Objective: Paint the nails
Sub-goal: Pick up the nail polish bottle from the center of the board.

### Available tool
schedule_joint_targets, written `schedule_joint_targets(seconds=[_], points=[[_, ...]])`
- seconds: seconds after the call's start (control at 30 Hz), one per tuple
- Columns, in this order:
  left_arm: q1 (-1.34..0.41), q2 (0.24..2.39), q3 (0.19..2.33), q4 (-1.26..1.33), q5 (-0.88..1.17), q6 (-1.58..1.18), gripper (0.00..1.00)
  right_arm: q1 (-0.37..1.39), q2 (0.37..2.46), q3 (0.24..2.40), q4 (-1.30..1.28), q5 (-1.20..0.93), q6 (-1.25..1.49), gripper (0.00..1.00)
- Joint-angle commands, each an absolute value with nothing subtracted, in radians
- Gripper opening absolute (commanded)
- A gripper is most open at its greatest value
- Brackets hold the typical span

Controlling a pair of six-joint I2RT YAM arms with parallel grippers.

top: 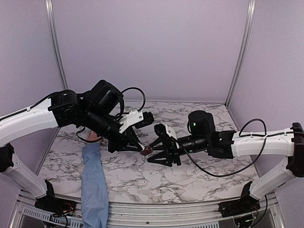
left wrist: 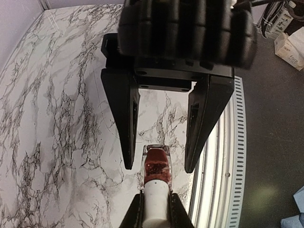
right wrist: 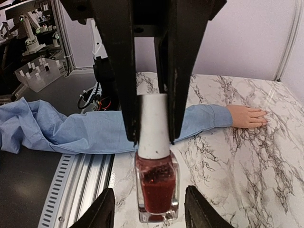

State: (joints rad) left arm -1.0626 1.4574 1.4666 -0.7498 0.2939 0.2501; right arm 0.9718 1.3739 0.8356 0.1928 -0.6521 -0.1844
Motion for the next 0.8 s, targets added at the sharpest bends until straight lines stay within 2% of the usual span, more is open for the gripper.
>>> schedule_joint_targets(seconds=[0.0, 0.3, 0.77], points=[[-1.071, 1.430, 1.460, -0.721, 0.284, 0.247, 0.00, 1.004, 1.394, 0.900, 0.199, -0.644, -0.210, 0.45], [-1.081, 1.447, 1.462, -0.722, 0.284, 0.244, 0.00, 1.009, 1.399, 0.907, 0.180, -0.640, -0.217, 0.27], [-1.083, 1.460, 1.459, -0.724, 0.290, 0.237, 0.00, 1.012, 1.412, 0.924, 0.156, -0.630, -0.248, 0.19]])
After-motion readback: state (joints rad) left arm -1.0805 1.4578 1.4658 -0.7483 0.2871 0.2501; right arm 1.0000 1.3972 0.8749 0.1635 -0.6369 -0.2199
